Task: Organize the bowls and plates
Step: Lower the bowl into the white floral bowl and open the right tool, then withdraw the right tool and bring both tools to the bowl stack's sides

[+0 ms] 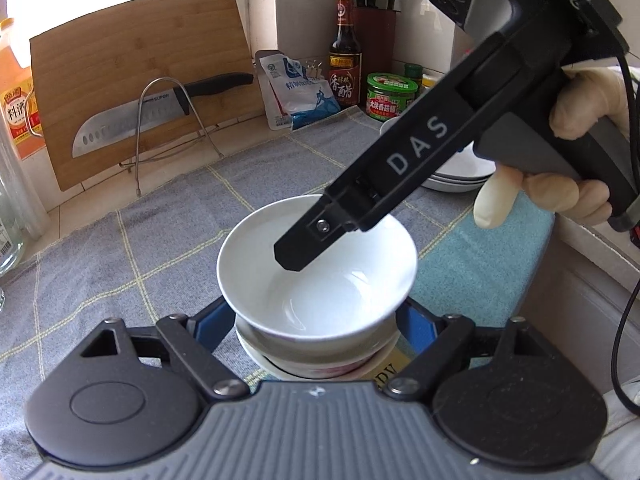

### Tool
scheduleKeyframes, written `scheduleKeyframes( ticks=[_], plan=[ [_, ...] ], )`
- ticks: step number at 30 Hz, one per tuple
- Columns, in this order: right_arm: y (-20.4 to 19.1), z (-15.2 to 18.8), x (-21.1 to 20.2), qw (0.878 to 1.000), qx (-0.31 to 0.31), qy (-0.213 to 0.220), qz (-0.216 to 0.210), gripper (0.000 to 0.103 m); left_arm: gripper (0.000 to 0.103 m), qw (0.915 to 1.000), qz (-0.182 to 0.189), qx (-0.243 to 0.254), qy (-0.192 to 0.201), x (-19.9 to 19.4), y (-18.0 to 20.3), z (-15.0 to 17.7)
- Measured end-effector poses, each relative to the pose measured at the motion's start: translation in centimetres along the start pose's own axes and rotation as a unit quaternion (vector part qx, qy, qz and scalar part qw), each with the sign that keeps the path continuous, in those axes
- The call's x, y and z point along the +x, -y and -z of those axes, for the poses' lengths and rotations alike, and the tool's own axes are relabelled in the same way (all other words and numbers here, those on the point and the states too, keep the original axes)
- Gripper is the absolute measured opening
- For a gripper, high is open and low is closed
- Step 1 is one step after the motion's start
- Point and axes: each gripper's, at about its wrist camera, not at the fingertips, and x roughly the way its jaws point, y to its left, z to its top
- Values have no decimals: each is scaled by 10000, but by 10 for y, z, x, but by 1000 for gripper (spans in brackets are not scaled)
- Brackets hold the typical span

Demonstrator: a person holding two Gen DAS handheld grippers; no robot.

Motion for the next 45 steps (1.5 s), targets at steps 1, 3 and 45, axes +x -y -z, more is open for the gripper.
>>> scheduleKeyframes(
  ticks=[1, 3, 45],
  plan=[
    [0, 0, 1, 10000, -8, -10, 7, 70, 87, 10000, 23, -19, -7, 0, -1, 0],
    [1, 1, 1, 10000, -16, -21, 12, 70, 87, 10000, 58, -54, -13, 1, -1, 0],
    [-31, 46, -44, 9706, -2231, 819, 392, 103, 101, 9973, 37, 238, 688, -36, -7, 13]
  ],
)
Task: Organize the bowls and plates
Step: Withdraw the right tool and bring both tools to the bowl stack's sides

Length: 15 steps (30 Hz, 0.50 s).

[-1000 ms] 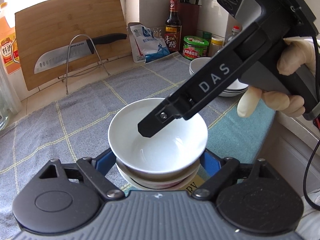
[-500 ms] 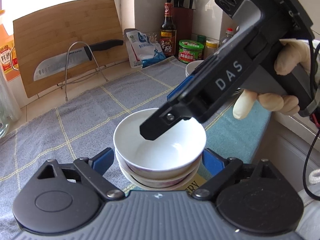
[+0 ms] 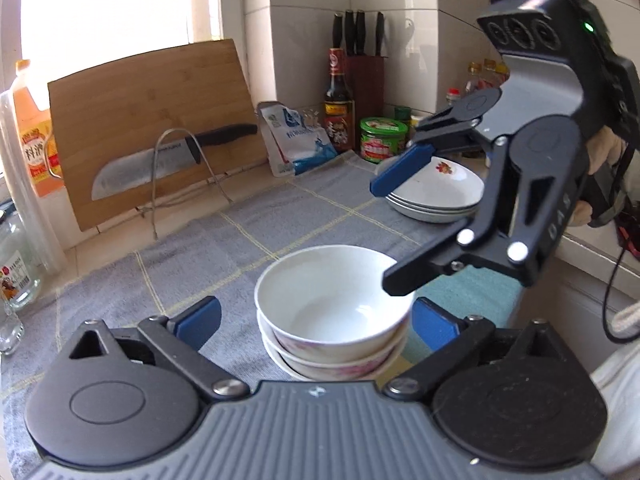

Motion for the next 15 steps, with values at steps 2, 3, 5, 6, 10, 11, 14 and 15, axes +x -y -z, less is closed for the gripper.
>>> scheduleKeyframes(
  ticks=[2, 3, 5, 6, 10, 11, 14, 15],
  plan=[
    [-5, 9, -5, 9995, -305, 21, -29, 103, 101, 9998, 67, -95, -148, 0, 2, 2],
    [-6, 14, -6, 9991, -413, -3, -65, 103, 101, 9997, 69, -110, -230, 1, 4, 4],
    [-7, 23, -4, 9982, -564, -105, -151, 103, 101, 9991, -28, -142, -400, 5, 8, 8],
    [-6, 27, -2, 9980, -593, -149, -170, 103, 101, 9987, -51, -193, -476, 6, 9, 10],
    [-3, 44, 9, 9977, -526, -293, -296, 103, 101, 9963, -23, -333, -795, 15, 10, 17],
    [-2, 47, 13, 9978, -484, -331, -320, 103, 101, 9955, -62, -320, -891, 19, 10, 20],
    [0, 53, 24, 9979, -399, -441, -260, 103, 101, 9934, -154, -294, -1097, 29, 6, 28],
    [1, 55, 28, 9977, -382, -496, -244, 103, 101, 9927, -125, -311, -1158, 33, 2, 30]
  ],
)
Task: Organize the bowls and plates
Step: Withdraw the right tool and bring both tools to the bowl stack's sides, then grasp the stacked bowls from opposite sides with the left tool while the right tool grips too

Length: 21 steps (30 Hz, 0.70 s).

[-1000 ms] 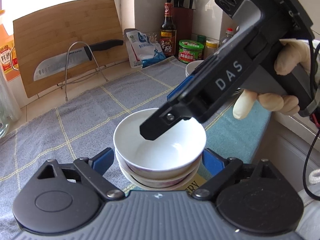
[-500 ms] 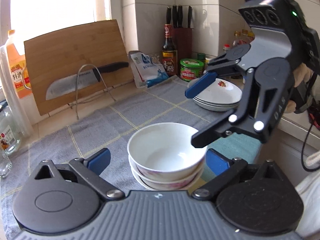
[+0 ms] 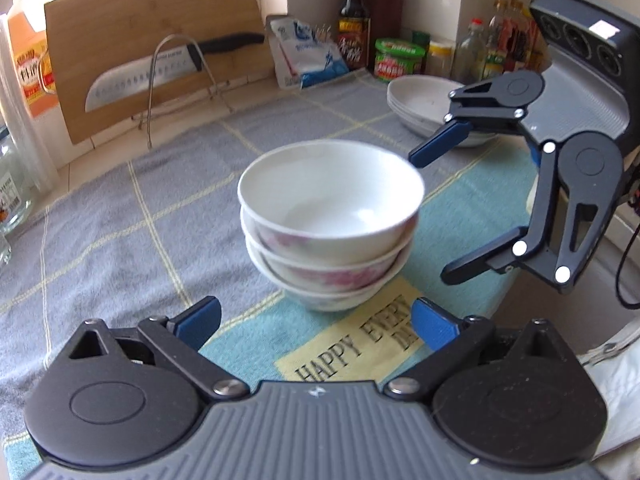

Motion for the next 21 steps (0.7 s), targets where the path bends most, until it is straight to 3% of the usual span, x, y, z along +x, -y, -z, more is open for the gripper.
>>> scheduleKeyframes(
  ticks=[4, 9, 15, 21],
  plan=[
    [2, 3, 13, 9999, 27, -117, 98, 103, 100, 9997, 135, 79, -188, 15, -13, 0],
    [5, 0, 33, 9991, 134, -363, 171, 103, 100, 9982, 396, 430, -152, 25, -23, -5],
    [0, -13, 44, 9982, -20, -573, 175, 103, 99, 9919, 744, 1021, -138, 35, -32, -11],
    [0, -22, 48, 9965, -51, -811, 179, 103, 98, 9847, 1181, 1281, -93, 48, -42, -15]
  ],
)
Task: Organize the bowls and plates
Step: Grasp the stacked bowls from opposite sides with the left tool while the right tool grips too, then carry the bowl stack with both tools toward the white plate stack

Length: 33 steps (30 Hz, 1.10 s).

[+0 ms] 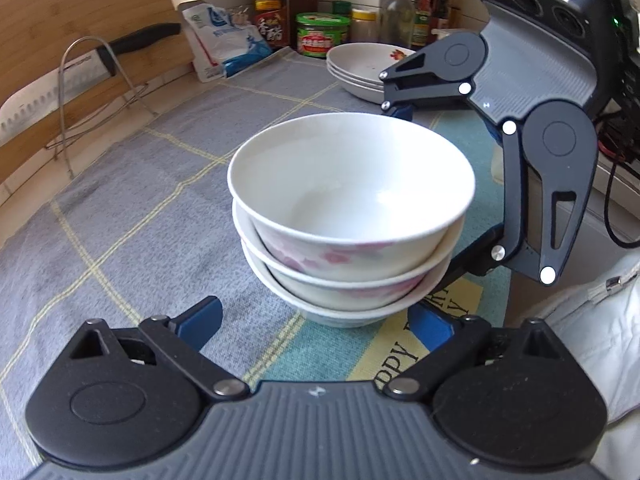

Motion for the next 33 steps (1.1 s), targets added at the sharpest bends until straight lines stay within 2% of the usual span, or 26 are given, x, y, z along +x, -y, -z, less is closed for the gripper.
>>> scheduleKeyframes(
  ticks=[10, 19, 24, 33],
  plan=[
    [1, -9, 4, 9993, -262, -180, -183, 102, 95, 9981, 468, 411, -34, 8, -13, -6],
    [4, -9, 3, 9972, -584, -53, -461, 96, 90, 9927, 328, 1161, -22, 1, 1, -18],
    [6, -11, 2, 9960, -699, -42, -563, 95, 89, 9904, 356, 1334, -47, -1, 4, -22],
    [8, -12, 3, 9952, -663, -98, -720, 90, 88, 9905, 600, 1234, -134, 0, -3, -26]
  ],
)
